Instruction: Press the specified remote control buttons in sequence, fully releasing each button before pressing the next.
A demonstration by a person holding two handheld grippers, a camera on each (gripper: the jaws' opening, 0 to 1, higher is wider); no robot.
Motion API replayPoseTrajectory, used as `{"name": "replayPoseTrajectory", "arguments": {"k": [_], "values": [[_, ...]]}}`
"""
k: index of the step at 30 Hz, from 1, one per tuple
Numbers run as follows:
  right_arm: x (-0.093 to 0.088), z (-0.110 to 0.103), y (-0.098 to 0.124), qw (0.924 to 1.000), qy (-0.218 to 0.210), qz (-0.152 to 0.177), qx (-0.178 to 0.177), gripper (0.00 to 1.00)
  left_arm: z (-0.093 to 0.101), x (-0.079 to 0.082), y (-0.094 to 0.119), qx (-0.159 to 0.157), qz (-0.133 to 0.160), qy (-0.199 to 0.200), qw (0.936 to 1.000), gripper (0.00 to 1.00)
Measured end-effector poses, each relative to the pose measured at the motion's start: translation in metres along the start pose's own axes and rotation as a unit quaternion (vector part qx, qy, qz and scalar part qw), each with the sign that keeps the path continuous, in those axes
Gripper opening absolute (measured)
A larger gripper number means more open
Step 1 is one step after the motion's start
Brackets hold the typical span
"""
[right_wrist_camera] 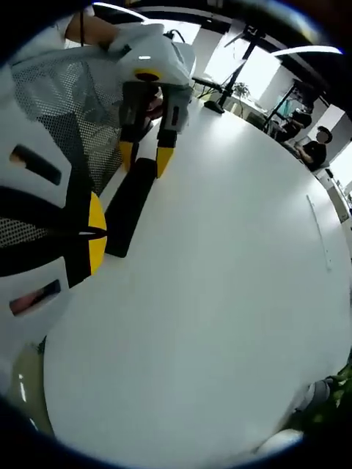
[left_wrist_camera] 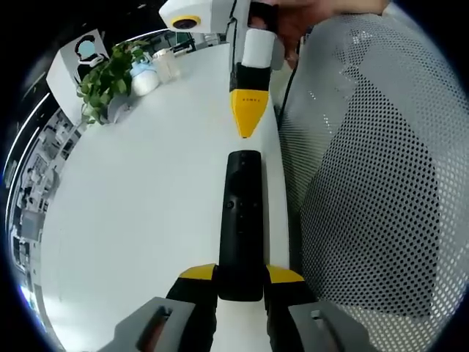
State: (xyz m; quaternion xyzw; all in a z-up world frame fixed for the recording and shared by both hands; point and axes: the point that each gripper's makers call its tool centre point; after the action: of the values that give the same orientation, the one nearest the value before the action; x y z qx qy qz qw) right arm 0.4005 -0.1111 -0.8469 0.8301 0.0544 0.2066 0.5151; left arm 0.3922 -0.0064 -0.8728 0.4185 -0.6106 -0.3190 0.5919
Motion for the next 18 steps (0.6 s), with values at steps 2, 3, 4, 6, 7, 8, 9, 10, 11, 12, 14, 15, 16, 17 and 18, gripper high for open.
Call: {"name": "replayPoseTrajectory", "arguments": {"k": [2, 3, 4, 6, 7, 8, 9, 10, 11, 12, 14, 15, 16, 17, 18], "values": [[-0.0008, 0.0021, -0.0037, 0.9999, 0.010, -0.007, -0.008, 0.00, 0.0006, 0.0000, -0.0001, 0.000, 0.000, 0.000, 1.0000, 0.24], [-0.0012, 0.0028, -0.0056, 0.9998, 0.011, -0.009, -0.010, 0.00, 0.0008, -0.0001, -0.0001, 0.000, 0.000, 0.000, 1.0000, 0.24], [-0.0009, 0.0029, -0.0061, 0.9998, 0.012, -0.010, -0.011, 0.00, 0.0007, -0.0001, -0.0001, 0.000, 0.000, -0.001, 1.0000, 0.24], [0.0035, 0.0014, -0.0043, 0.9999, 0.012, 0.001, -0.008, 0.00, 0.0010, -0.0003, 0.0001, 0.000, 0.001, -0.001, 1.0000, 0.24], [0.0055, 0.0003, -0.0042, 0.9999, 0.008, 0.008, -0.004, 0.00, 0.0010, -0.0003, 0.0001, 0.000, 0.001, 0.000, 1.0000, 0.24], [0.0052, 0.0000, -0.0046, 1.0000, 0.005, 0.007, -0.002, 0.00, 0.0010, -0.0004, 0.0001, -0.001, 0.002, 0.001, 1.0000, 0.24], [0.0040, 0.0001, -0.0056, 1.0000, 0.001, 0.005, 0.001, 0.00, 0.0012, -0.0003, 0.0001, -0.001, 0.003, 0.001, 1.0000, 0.24], [0.0020, 0.0003, -0.0076, 1.0000, -0.006, -0.001, 0.004, 0.00, 0.0013, -0.0002, 0.0002, -0.001, 0.004, 0.001, 1.0000, 0.24], [0.0017, 0.0005, -0.0091, 0.9999, -0.009, -0.003, 0.004, 0.00, 0.0013, -0.0002, 0.0001, -0.001, 0.004, 0.001, 1.0000, 0.24], [0.0016, 0.0001, -0.0095, 0.9999, -0.009, -0.003, 0.004, 0.00, 0.0014, -0.0001, 0.0001, -0.002, 0.004, 0.001, 1.0000, 0.24], [0.0024, 0.0005, -0.0106, 1.0000, -0.009, -0.003, 0.003, 0.00, 0.0014, -0.0002, 0.0000, -0.002, 0.004, 0.002, 1.0000, 0.24], [0.0029, 0.0008, -0.0107, 1.0000, -0.008, -0.002, 0.002, 0.00, 0.0014, -0.0001, 0.0000, -0.002, 0.005, 0.004, 1.0000, 0.24], [0.0035, 0.0010, -0.0107, 1.0000, -0.007, -0.001, 0.001, 0.00, 0.0014, -0.0001, 0.0000, -0.002, 0.006, 0.005, 1.0000, 0.24], [0.0040, 0.0010, -0.0108, 1.0000, -0.007, 0.000, 0.001, 0.00, 0.0014, -0.0001, 0.0000, -0.002, 0.007, 0.006, 1.0000, 0.24], [0.0039, 0.0015, -0.0111, 1.0000, -0.008, 0.000, 0.001, 0.00, 0.0014, -0.0001, -0.0001, -0.002, 0.007, 0.006, 1.0000, 0.24]]}}
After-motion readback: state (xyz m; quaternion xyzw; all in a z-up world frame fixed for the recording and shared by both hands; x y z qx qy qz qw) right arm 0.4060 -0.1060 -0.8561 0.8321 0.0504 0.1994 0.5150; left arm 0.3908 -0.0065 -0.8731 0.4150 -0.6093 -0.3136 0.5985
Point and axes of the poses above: the point that each gripper's makers call its tool centre point, and the gripper's own axes: y roughly backward along the fingers, z roughly to its right, x roughly out of its top, and after that the axes turned 2 degrees about -x, right-handed
